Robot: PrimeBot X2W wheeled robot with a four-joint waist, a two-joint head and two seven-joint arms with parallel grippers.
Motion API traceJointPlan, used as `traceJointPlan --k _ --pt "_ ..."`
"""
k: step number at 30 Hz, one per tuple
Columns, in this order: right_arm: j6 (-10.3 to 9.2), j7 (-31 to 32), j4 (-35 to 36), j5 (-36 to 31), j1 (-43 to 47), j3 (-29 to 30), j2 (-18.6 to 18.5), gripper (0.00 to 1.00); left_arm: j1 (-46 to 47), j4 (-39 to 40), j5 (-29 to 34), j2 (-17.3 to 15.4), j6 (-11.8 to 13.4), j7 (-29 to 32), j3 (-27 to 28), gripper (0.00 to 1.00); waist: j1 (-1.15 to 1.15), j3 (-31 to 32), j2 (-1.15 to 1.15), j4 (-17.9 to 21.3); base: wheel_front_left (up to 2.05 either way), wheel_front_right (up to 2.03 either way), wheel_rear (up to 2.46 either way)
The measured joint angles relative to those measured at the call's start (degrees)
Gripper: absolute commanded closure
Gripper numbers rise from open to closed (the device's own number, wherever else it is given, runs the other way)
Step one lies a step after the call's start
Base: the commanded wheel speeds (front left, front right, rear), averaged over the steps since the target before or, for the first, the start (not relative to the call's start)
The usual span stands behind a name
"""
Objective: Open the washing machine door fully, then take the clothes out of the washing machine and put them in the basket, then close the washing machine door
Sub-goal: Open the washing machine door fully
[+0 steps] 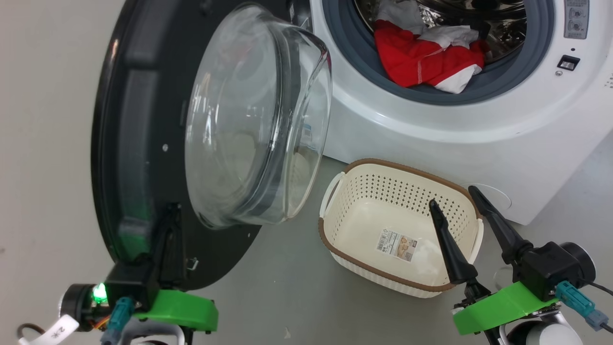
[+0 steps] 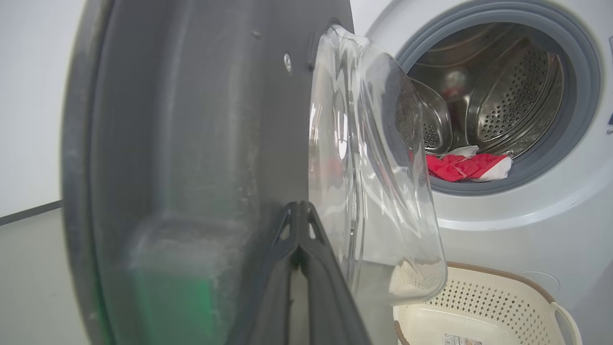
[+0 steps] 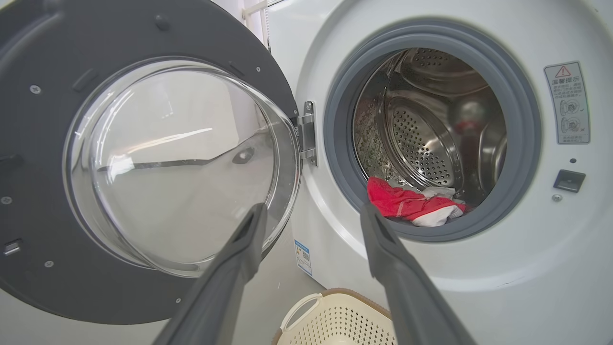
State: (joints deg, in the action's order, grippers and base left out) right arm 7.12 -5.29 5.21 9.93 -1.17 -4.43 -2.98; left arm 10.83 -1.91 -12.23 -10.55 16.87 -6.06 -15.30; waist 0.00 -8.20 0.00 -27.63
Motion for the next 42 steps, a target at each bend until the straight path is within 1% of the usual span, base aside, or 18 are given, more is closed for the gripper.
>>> traceJointPlan --k 5,20,36,42 --pt "0.00 0.79 0.60 -0.70 -0.01 0.00 0.00 0.00 1.16 -2.85 -0.79 -0.62 0.01 -1.68 1.24 1.00 0.00 -0.54 0.00 -0.13 0.00 0.00 0.00" --pt "0.00 2.87 2.48 -2.57 -0.03 -0.02 -0.03 0.00 5.96 -11.26 -3.44 -0.70 0.26 -6.57 4.32 1.00 0.00 -2.39 0.00 -0.62 0.00 0.00 0.00" --pt "0.00 4.38 3.75 -3.67 -0.08 -0.36 -0.04 0.00 11.15 -18.90 -3.86 -1.45 -0.86 -8.26 6.70 1.00 0.00 -3.53 0.00 -0.51 0.00 0.00 0.00" --pt "0.00 5.30 4.31 -4.47 -0.16 -0.56 -0.21 0.00 12.85 -21.58 -4.10 -1.68 -1.35 -8.67 8.59 1.00 0.00 -4.12 0.00 -0.16 0.00 0.00 0.00"
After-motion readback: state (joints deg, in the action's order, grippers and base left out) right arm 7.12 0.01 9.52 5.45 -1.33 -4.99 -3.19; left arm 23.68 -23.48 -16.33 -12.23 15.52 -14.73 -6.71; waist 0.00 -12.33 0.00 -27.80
